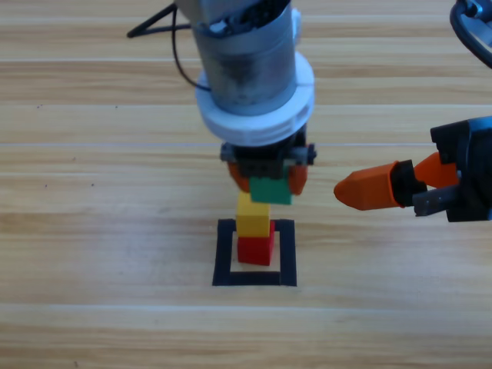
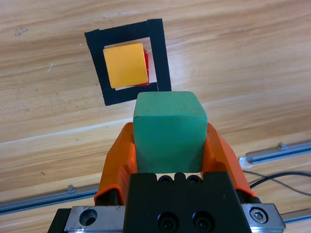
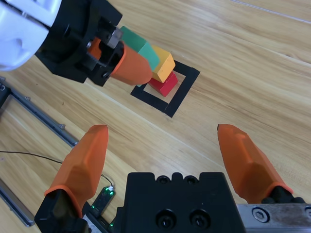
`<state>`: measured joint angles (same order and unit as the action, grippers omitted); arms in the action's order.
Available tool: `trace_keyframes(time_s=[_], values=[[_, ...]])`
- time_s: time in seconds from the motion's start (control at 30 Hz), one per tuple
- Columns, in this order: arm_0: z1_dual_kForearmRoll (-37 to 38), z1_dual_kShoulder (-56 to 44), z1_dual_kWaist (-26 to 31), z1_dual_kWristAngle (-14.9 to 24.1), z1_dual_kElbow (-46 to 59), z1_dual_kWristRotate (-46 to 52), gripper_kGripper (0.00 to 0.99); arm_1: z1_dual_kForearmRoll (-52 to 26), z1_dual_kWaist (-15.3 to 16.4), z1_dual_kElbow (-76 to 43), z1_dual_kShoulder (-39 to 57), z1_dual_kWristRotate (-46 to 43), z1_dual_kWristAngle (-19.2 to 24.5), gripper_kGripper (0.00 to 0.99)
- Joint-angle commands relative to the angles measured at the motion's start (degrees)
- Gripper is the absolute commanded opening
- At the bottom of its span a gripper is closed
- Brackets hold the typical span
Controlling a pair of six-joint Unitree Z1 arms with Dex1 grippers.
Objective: Stack the blocks in the rectangular block: red at the bottom, yellow in the middle, green on top
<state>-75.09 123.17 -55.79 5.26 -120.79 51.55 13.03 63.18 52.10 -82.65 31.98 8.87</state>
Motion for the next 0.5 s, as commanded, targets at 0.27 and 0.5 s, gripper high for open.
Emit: trace_keyframes(time_s=[0.27, 0.5], values=[[-0.67, 5.94, 3.06, 2.91, -0.33, 1.89, 0.058, -0.29, -0.08, -3.14, 1.08, -1.04, -0.70, 0.989], [-0.76, 6.12, 5.87, 3.17, 0.20, 0.66, 0.058, -0.29, -0.08, -4.11, 2.58, -1.22, -0.79, 0.989]])
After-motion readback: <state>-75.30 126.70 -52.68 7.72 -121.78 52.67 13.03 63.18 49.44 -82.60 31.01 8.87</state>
